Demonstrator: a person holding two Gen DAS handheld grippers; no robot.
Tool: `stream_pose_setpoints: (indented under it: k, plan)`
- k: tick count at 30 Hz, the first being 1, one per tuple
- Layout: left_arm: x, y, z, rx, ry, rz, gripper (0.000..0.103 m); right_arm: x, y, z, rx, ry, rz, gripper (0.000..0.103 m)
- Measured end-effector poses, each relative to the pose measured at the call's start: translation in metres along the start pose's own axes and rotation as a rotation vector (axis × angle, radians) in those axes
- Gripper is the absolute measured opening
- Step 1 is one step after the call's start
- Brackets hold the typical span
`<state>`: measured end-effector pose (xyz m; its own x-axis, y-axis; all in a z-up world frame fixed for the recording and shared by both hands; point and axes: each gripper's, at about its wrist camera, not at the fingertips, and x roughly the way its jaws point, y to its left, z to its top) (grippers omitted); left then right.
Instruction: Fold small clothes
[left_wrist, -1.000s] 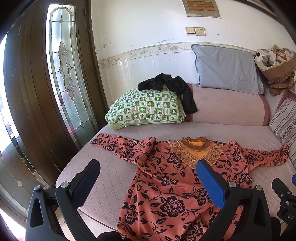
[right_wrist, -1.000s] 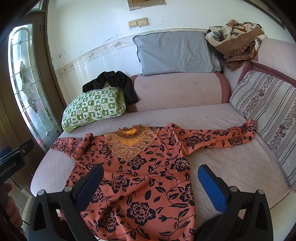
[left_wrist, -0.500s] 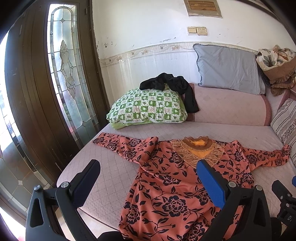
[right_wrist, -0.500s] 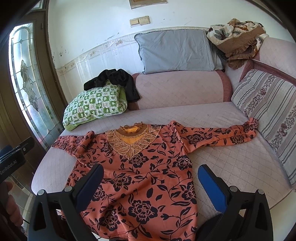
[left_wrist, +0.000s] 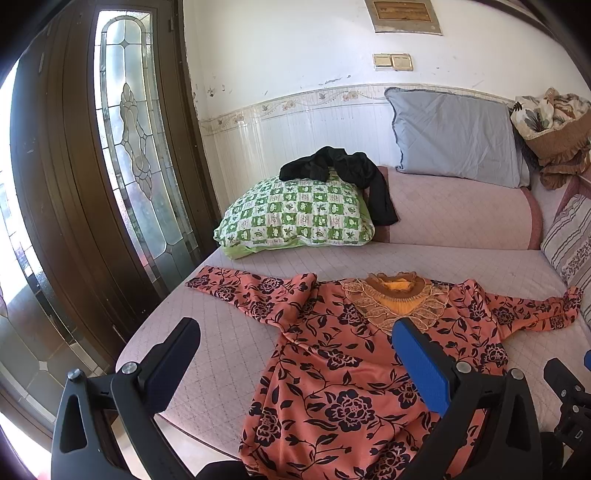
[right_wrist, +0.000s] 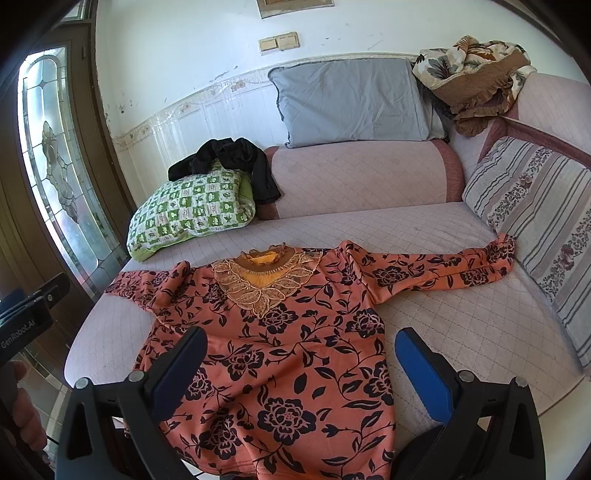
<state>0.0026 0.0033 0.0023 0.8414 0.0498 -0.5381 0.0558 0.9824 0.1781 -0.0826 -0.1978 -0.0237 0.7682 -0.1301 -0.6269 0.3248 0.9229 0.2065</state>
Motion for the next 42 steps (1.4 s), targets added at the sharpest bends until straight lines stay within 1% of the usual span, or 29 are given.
stream_pose_setpoints:
  k: [5, 11, 16, 18, 24, 26, 27, 29, 31, 32, 33, 35, 36, 37, 38, 39, 40, 41, 42]
  plan:
    - [-0.001, 0.001, 0.001, 0.005, 0.009, 0.001, 0.103, -0.001, 0.000, 0.000, 0.005, 0.002, 0.001, 0.103]
    - [-0.002, 0.002, 0.000, -0.015, -0.021, -0.007, 0.103, -0.003, -0.004, 0.000, 0.016, -0.005, 0.002, 0.103]
    - [-0.008, -0.001, 0.002, 0.023, -0.023, 0.008, 0.103, -0.004, -0.008, 0.000, 0.024, -0.008, 0.004, 0.103]
    - [-0.008, -0.001, 0.000, -0.011, -0.030, -0.011, 0.103, -0.005, -0.009, 0.001, 0.025, -0.011, 0.004, 0.103]
    - [-0.008, -0.007, 0.003, -0.011, -0.044, -0.019, 0.103, -0.004, -0.016, 0.002, 0.029, -0.009, -0.002, 0.103]
    - [-0.002, -0.013, 0.006, -0.004, -0.042, -0.037, 0.103, 0.001, -0.026, 0.006, 0.037, 0.000, -0.006, 0.103]
    - [0.004, -0.015, 0.007, -0.012, -0.029, -0.060, 0.103, 0.004, -0.033, 0.008, 0.044, 0.006, -0.005, 0.103]
    - [0.024, -0.019, 0.010, -0.033, 0.004, -0.115, 0.103, 0.021, -0.061, 0.014, 0.086, 0.009, 0.015, 0.103]
    - [0.056, -0.022, 0.008, -0.055, 0.076, -0.187, 0.103, 0.043, -0.100, 0.019, 0.159, 0.021, 0.027, 0.103]
    - [0.078, -0.025, 0.007, -0.062, 0.120, -0.236, 0.103, 0.055, -0.122, 0.022, 0.210, 0.024, 0.037, 0.103]
    - [0.099, -0.027, 0.004, -0.065, 0.156, -0.253, 0.103, 0.072, -0.159, 0.025, 0.300, 0.017, 0.052, 0.103]
    - [0.145, -0.032, -0.005, -0.068, 0.252, -0.247, 0.103, 0.097, -0.214, 0.025, 0.426, 0.000, 0.045, 0.103]
    - [0.168, -0.037, -0.009, -0.071, 0.284, -0.245, 0.103, 0.115, -0.256, 0.024, 0.519, -0.017, 0.037, 0.102]
    - [0.187, -0.042, -0.010, -0.068, 0.271, -0.231, 0.103, 0.127, -0.284, 0.022, 0.588, -0.021, 0.032, 0.099]
    - [0.202, -0.048, -0.014, -0.089, 0.286, -0.233, 0.103, 0.143, -0.319, 0.018, 0.682, -0.016, 0.007, 0.090]
    - [0.214, -0.052, -0.017, -0.105, 0.296, -0.225, 0.103, 0.153, -0.339, 0.017, 0.731, -0.006, -0.013, 0.085]
    - [0.225, -0.057, -0.018, -0.123, 0.298, -0.221, 0.103, 0.169, -0.372, 0.016, 0.806, 0.002, -0.033, 0.076]
    - [0.234, -0.061, -0.017, -0.126, 0.295, -0.209, 0.103, 0.178, -0.391, 0.015, 0.850, -0.001, -0.044, 0.072]
    - [0.243, -0.068, -0.015, -0.136, 0.287, -0.205, 0.103, 0.188, -0.413, 0.014, 0.908, -0.011, -0.068, 0.071]
